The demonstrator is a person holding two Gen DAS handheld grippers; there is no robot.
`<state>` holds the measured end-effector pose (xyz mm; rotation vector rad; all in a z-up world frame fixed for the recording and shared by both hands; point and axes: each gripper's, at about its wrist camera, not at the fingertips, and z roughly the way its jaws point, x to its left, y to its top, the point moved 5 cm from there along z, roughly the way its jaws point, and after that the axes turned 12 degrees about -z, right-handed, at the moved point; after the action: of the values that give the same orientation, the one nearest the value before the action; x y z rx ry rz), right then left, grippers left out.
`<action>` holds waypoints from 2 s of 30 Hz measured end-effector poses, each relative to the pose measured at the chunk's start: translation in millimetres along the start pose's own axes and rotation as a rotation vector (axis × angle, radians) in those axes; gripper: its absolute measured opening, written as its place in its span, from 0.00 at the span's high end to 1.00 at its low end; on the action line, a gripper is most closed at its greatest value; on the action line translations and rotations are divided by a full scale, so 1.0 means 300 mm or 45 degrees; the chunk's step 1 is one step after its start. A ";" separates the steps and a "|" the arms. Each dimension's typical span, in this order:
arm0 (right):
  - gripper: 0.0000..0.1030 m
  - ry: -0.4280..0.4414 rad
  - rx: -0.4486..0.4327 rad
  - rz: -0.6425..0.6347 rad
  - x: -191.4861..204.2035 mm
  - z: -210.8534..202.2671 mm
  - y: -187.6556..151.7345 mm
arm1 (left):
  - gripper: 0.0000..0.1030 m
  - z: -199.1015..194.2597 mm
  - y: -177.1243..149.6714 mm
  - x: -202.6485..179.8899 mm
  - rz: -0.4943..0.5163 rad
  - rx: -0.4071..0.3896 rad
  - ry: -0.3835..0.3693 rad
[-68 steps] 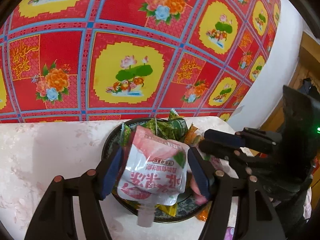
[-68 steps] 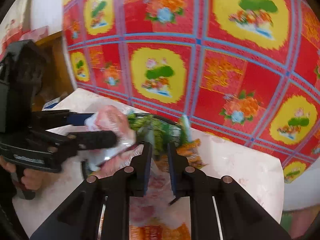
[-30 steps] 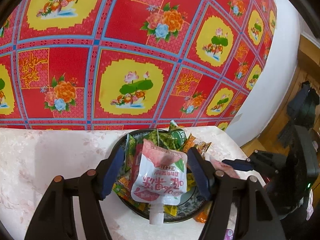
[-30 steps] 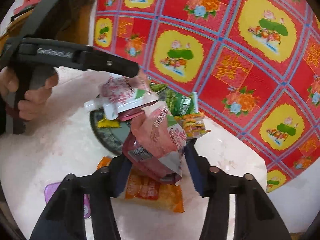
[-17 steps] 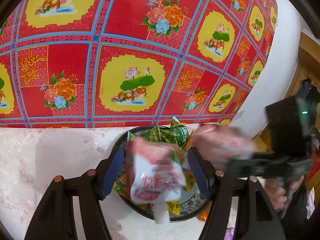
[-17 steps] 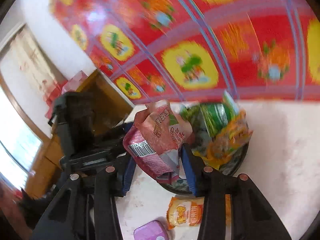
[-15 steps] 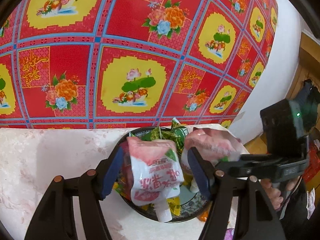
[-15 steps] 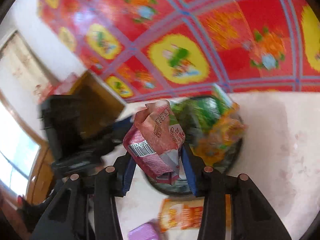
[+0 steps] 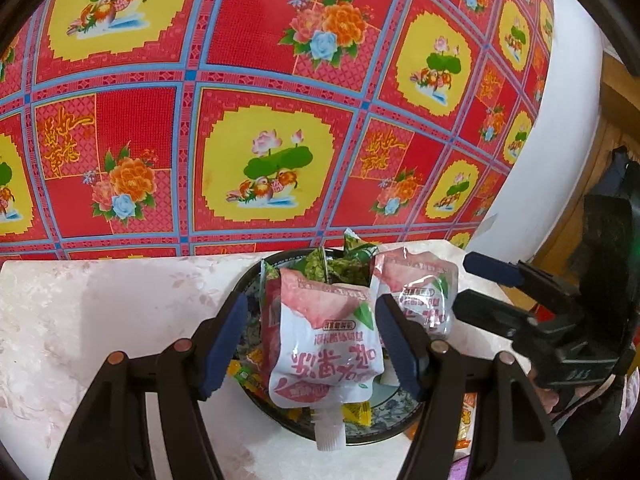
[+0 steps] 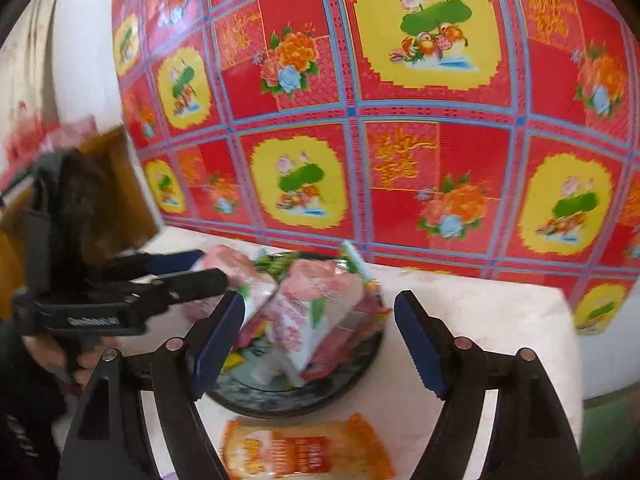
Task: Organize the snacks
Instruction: 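Withdraw both open tools from the plate toward the remaining snacks, then close the left tool on the purple tin while the right tool grasps the orange bread packet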
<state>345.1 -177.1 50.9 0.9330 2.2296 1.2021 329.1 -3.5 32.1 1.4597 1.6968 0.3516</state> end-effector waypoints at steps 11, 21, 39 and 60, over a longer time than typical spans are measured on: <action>0.23 -0.079 0.013 -0.042 -0.015 -0.016 0.000 | 0.29 -0.009 0.016 -0.032 0.053 0.017 0.018; 0.23 -0.194 -0.026 -0.044 0.062 -0.265 0.032 | 0.29 -0.199 -0.091 -0.114 0.235 0.005 0.242; 0.23 -0.283 0.051 0.070 0.316 -0.416 -0.412 | 0.29 -0.305 -0.556 -0.155 0.156 0.041 0.233; 0.24 -0.554 0.085 0.217 0.240 -0.433 -0.529 | 0.29 -0.291 -0.524 -0.220 0.059 0.144 0.116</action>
<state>156.5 -258.7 -19.9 1.2933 1.8804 0.8892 156.3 -81.1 4.0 1.5889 1.7825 0.3568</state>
